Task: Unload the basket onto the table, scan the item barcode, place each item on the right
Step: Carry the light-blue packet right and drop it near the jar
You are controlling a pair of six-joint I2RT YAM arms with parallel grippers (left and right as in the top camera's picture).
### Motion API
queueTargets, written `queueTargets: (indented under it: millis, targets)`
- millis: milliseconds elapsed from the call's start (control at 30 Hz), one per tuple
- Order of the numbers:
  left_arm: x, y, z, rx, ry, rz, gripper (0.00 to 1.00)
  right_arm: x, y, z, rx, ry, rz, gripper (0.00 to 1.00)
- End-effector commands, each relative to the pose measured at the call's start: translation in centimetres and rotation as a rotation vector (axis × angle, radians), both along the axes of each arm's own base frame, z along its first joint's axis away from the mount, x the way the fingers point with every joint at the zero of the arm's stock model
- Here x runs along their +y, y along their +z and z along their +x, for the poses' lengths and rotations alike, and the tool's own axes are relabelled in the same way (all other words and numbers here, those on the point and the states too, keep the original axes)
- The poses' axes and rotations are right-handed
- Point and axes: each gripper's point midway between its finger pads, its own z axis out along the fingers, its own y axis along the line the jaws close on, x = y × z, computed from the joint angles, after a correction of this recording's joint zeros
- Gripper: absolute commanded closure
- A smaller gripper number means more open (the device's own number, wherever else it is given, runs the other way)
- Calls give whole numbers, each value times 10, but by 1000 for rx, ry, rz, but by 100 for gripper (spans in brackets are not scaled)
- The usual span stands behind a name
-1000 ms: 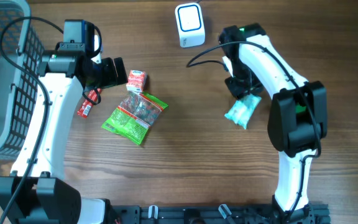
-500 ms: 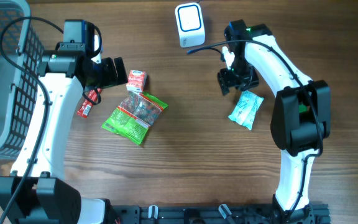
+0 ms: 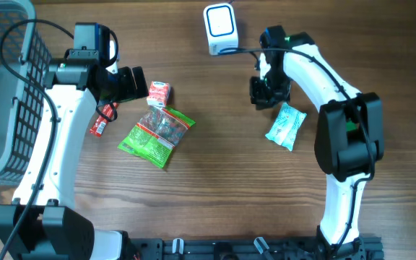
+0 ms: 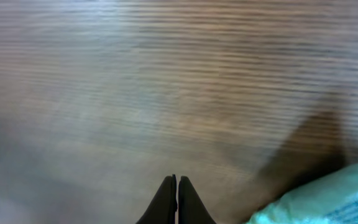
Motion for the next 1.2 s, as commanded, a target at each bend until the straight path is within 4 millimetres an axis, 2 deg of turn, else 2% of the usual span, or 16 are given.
queueTargets:
  millis: [0,133,267,367,567,767,933,1033,1167]
  targets:
    - [1,0,1,-2,3,4,0,-15,-11,-15,31,-70,-85,96]
    - [1,0,1,-2,4,4,0,-35,-20,-34,82,-41,-185,96]
    - [1,0,1,-2,3,4,0,-67,-17,-49,126,-51,-366,96]
    - [1,0,1,-2,3,4,0,-81,-13,-54,141,-45,-440,96]
    - [1,0,1,-2,3,4,0,-91,-10,-57,154,-64,-480,96]
    - [1,0,1,-2,4,4,0,-114,-6,-54,139,-180,-572,96]
    - [1,0,1,-2,4,4,0,-125,-6,-53,141,-216,-580,96]
    - [1,0,1,-2,3,4,0,-134,-5,-52,141,-228,-601,96]
    - [1,0,1,-2,4,4,0,-134,-6,-53,155,-159,-571,95]
